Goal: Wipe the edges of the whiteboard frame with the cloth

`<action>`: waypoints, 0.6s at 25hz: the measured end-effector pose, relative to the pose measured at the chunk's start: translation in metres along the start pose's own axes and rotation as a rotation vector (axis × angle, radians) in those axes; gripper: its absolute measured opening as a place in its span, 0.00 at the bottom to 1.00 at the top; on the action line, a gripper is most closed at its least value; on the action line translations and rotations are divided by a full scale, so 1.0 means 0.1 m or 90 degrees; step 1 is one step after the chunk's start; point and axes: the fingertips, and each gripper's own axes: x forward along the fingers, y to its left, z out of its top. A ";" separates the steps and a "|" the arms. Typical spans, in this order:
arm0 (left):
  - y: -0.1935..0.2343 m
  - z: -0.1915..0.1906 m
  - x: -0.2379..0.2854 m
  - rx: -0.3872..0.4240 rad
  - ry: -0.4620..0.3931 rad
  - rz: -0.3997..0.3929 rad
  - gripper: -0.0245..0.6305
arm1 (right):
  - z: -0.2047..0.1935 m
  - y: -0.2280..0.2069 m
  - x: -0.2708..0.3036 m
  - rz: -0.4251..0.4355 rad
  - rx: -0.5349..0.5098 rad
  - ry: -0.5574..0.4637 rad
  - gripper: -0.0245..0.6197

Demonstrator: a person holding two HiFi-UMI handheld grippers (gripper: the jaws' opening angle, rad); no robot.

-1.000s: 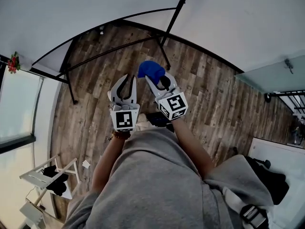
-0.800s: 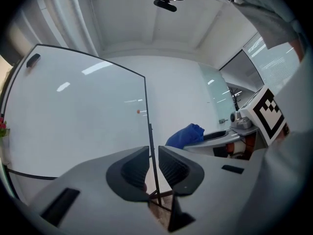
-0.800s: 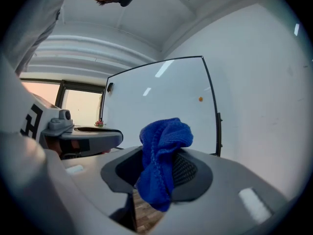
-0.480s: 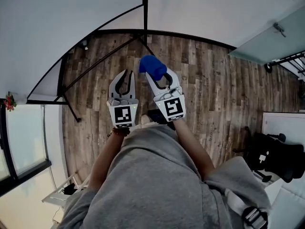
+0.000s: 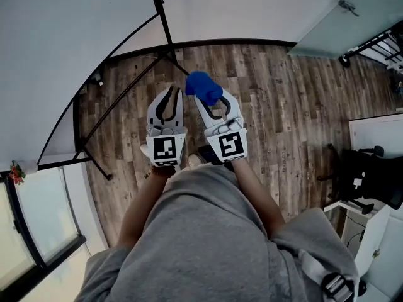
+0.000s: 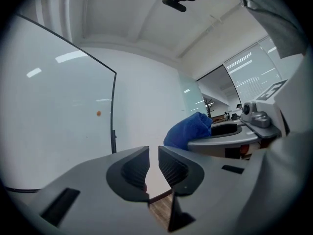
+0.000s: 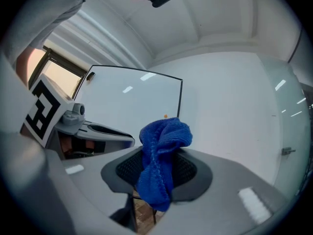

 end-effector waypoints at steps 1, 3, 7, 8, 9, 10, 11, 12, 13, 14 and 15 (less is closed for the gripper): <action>-0.04 0.00 0.02 -0.003 -0.001 -0.007 0.14 | -0.03 -0.06 -0.03 -0.009 0.005 0.004 0.29; -0.15 -0.02 0.06 -0.004 0.000 -0.021 0.14 | -0.09 -0.17 -0.09 -0.025 0.010 0.013 0.29; -0.33 -0.06 0.12 -0.001 0.007 -0.046 0.14 | -0.20 -0.39 -0.19 -0.052 0.018 0.028 0.29; -0.36 -0.08 0.12 -0.002 0.010 -0.050 0.14 | -0.23 -0.43 -0.21 -0.057 0.021 0.030 0.29; -0.37 -0.11 0.12 -0.003 0.014 -0.052 0.14 | -0.26 -0.45 -0.23 -0.062 0.024 0.034 0.28; -0.38 -0.13 0.12 -0.004 0.018 -0.054 0.14 | -0.29 -0.47 -0.24 -0.067 0.027 0.038 0.29; -0.38 -0.15 0.12 -0.004 0.021 -0.056 0.14 | -0.31 -0.49 -0.25 -0.072 0.030 0.042 0.28; -0.38 -0.16 0.11 -0.004 0.024 -0.057 0.14 | -0.33 -0.50 -0.26 -0.075 0.033 0.045 0.28; -0.38 -0.18 0.11 -0.004 0.026 -0.058 0.14 | -0.36 -0.51 -0.26 -0.077 0.036 0.047 0.28; -0.38 -0.19 0.10 -0.002 0.029 -0.059 0.14 | -0.38 -0.51 -0.26 -0.078 0.039 0.049 0.29; -0.39 -0.21 0.09 -0.001 0.031 -0.060 0.14 | -0.40 -0.51 -0.27 -0.079 0.042 0.052 0.28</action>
